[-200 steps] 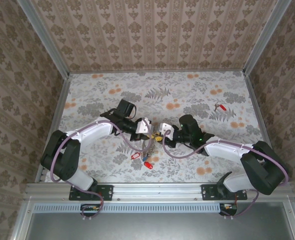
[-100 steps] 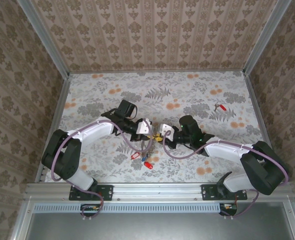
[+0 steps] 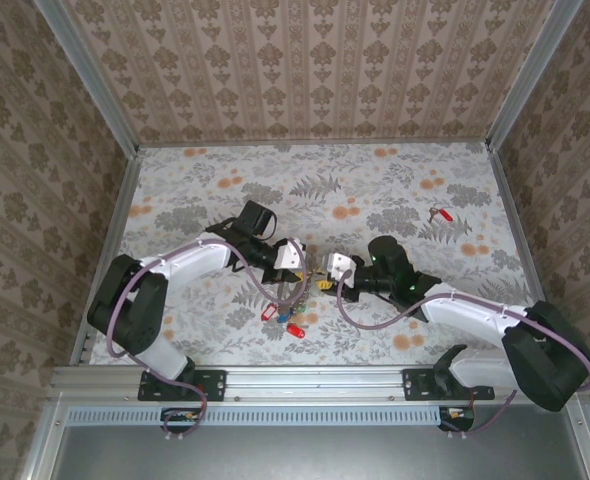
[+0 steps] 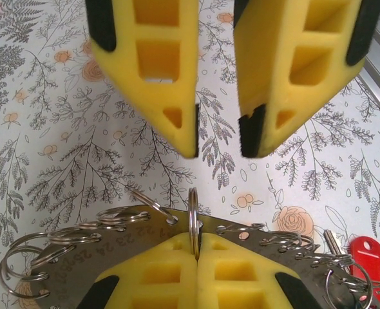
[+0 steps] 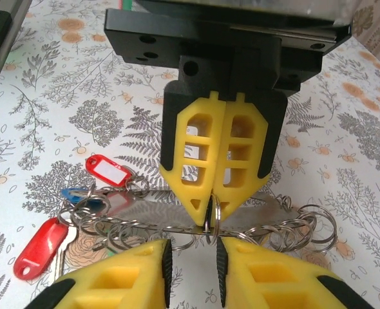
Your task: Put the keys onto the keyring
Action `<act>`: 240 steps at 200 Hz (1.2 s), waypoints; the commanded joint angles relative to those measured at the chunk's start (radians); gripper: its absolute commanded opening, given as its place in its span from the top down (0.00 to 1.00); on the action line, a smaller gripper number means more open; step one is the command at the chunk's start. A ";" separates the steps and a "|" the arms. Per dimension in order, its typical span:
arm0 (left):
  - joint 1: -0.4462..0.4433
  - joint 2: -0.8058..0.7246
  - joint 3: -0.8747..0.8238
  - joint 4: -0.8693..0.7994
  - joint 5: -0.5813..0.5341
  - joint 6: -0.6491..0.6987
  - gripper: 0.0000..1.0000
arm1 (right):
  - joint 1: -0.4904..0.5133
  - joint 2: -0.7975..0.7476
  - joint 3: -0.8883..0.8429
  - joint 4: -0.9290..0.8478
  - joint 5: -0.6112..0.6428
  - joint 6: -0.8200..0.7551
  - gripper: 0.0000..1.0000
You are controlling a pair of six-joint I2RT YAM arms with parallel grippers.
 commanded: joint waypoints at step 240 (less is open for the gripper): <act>0.054 -0.097 -0.101 0.125 0.170 -0.110 0.72 | -0.017 0.207 0.018 0.483 -0.091 0.356 1.00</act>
